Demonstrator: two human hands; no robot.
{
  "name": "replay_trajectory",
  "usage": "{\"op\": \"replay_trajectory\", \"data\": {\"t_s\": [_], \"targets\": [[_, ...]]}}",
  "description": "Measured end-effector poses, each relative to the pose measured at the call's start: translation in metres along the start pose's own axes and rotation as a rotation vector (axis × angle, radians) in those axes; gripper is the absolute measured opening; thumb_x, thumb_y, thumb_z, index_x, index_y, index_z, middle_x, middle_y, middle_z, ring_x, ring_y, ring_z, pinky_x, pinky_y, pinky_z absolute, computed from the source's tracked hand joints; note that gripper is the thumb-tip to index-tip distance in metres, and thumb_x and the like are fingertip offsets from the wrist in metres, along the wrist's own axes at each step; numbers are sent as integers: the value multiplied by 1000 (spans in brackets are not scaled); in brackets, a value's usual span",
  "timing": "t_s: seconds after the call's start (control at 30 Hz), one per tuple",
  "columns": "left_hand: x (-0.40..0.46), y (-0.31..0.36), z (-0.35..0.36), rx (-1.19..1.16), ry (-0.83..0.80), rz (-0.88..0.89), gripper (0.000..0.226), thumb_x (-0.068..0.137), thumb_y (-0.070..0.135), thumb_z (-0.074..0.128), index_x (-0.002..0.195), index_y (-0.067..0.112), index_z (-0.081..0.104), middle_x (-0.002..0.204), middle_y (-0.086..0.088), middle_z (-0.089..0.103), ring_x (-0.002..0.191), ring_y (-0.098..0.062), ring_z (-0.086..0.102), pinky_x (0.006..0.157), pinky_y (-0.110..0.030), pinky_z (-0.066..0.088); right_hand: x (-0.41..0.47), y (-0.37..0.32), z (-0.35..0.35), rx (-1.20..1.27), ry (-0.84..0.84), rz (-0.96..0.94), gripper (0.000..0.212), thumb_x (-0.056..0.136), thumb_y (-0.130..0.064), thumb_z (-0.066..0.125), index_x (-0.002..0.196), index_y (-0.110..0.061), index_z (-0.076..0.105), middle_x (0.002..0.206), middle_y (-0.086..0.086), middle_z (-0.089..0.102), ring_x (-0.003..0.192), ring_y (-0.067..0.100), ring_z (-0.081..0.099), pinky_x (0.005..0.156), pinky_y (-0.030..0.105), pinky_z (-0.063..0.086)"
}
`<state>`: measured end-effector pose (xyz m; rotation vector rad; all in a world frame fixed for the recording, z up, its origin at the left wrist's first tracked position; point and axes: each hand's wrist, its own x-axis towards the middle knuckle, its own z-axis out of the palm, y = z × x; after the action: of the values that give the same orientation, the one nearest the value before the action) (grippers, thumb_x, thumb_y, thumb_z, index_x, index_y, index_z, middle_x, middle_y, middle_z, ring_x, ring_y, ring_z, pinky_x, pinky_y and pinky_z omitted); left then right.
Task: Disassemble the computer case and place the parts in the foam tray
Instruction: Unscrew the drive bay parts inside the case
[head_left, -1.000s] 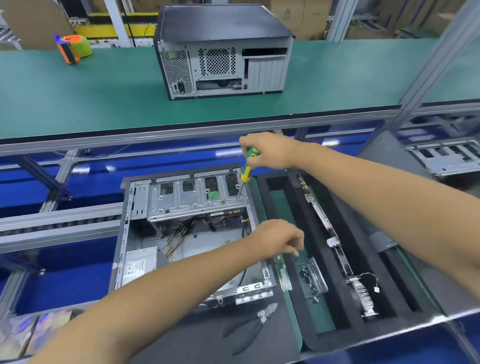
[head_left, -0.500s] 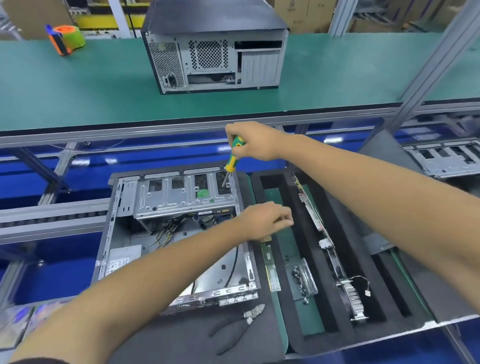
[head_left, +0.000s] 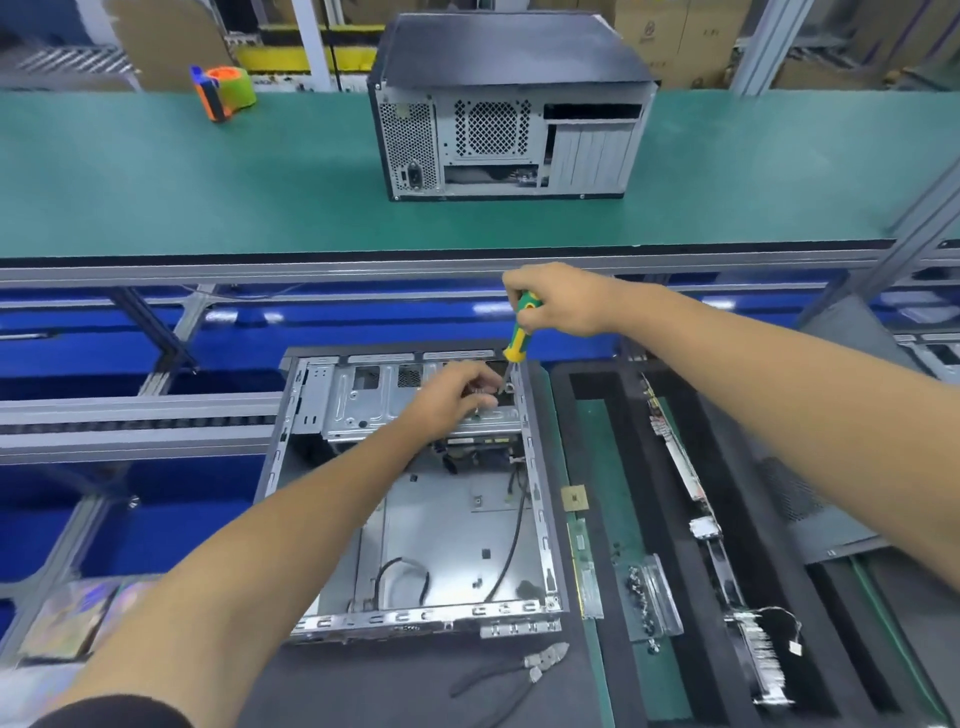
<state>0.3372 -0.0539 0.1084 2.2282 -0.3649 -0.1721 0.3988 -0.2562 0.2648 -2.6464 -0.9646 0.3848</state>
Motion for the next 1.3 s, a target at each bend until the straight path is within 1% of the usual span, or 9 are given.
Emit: {"op": "replay_trajectory", "data": {"t_s": [0.1,0.17,0.27,0.33,0.5,0.73,0.9,1.13,1.3], "targets": [[6,4,8,-24,7,14,17,92,8,73,102,21,68,93,7,68,82,1,63,75,-24,50,2,0,-2,10,-5,23,14,91,-20,62,88,-21,49,86,5,60,76,26,50,70,50,47],[9,6,13,-3,21,34,14,93,10,72,91,23,68,85,11,66,73,5,59,69,-22,43,2,0,-2,26,-4,27,12,92,-20,62,92,-19,51,86,6,62,77,28,54,69,48,47],[14,5,19,55,13,88,4,90,14,76,90,15,71,92,0,70,90,-7,51,82,-27,39,3,1,-1,33,-18,23,11,92,-19,61,92,-18,50,84,4,63,75,26,54,63,40,42],[15,4,22,113,-3,123,6,90,18,77,91,15,72,95,-1,66,98,-13,43,90,-28,34,3,1,2,15,-35,32,10,94,-20,60,93,-17,50,81,1,61,70,21,50,59,36,38],[15,-5,25,97,13,97,11,90,22,77,98,19,70,104,1,54,111,-19,40,95,-29,34,3,4,7,-10,-59,43,12,95,-23,59,96,-16,50,82,2,60,71,21,49,64,40,42],[15,-6,25,102,-18,86,13,90,23,76,91,28,64,103,3,51,110,-19,39,93,-28,33,4,2,12,-26,-96,52,14,96,-23,59,98,-14,50,91,8,64,77,25,51,70,45,46],[13,-6,26,82,-4,81,10,91,23,76,90,28,67,105,-1,55,111,-19,39,91,-25,31,5,0,10,-35,-93,51,14,96,-24,59,96,-15,49,80,-2,60,70,20,47,62,39,38],[13,-4,27,108,-7,86,5,92,24,74,93,24,70,104,-1,54,111,-20,39,98,-31,36,4,-3,12,-38,-93,66,16,96,-24,59,95,-12,48,76,-1,56,67,20,44,61,38,36],[12,-4,26,125,-7,103,4,93,19,73,95,16,73,104,-5,55,111,-24,40,101,-36,38,4,-9,13,-124,-93,113,20,96,-31,57,89,-15,46,79,5,59,66,22,44,57,37,32]]}}
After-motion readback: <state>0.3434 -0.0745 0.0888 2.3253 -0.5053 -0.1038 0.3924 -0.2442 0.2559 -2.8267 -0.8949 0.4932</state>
